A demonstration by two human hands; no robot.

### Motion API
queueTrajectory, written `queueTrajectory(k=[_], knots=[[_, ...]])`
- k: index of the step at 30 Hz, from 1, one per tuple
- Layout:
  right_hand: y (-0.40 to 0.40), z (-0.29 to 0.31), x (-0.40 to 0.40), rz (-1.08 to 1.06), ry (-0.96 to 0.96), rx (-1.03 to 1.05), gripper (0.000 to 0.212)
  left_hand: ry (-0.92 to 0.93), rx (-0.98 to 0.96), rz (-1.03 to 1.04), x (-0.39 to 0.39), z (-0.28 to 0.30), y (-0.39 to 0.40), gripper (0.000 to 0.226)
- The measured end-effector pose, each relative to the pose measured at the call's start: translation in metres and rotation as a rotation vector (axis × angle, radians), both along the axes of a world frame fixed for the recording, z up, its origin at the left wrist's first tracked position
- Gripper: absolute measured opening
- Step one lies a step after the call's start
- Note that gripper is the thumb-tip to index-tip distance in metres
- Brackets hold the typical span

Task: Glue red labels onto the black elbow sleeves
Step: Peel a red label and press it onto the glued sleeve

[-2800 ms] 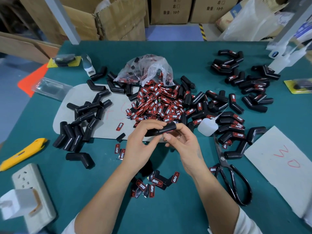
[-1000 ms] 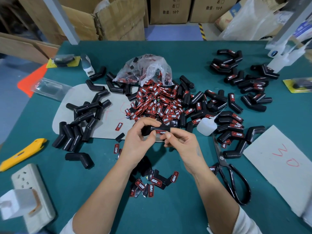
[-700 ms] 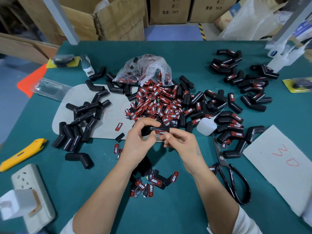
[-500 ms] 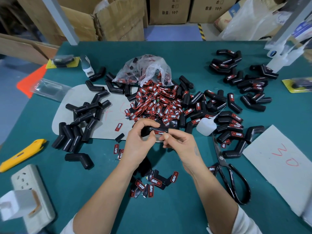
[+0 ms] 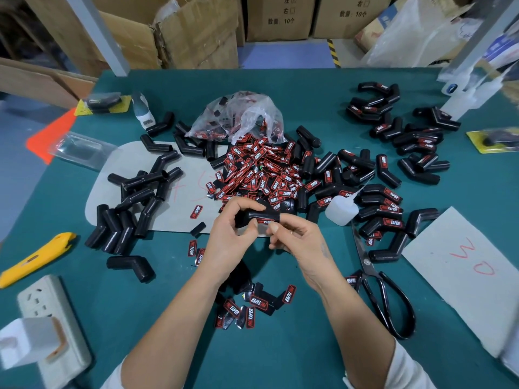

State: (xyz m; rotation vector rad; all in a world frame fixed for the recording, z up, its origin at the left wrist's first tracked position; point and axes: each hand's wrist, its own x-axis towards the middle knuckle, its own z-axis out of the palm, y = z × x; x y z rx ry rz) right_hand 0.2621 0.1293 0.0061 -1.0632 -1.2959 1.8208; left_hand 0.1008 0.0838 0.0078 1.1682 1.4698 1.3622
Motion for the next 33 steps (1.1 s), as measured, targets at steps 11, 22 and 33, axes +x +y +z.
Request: queueTrajectory(k=[11, 22, 33], knots=[[-0.003, 0.000, -0.001, 0.071, -0.021, 0.057, 0.042, 0.015, -0.029, -0.030, 0.001, -0.001, -0.001, 0.035], [-0.002, -0.001, 0.001, 0.076, 0.029, 0.005, 0.026, 0.010, -0.026, -0.105, -0.009, 0.002, 0.001, 0.027], [-0.002, 0.002, 0.001, 0.067, 0.011, 0.035, 0.030, 0.072, -0.012, -0.101, -0.010, -0.001, 0.001, 0.022]])
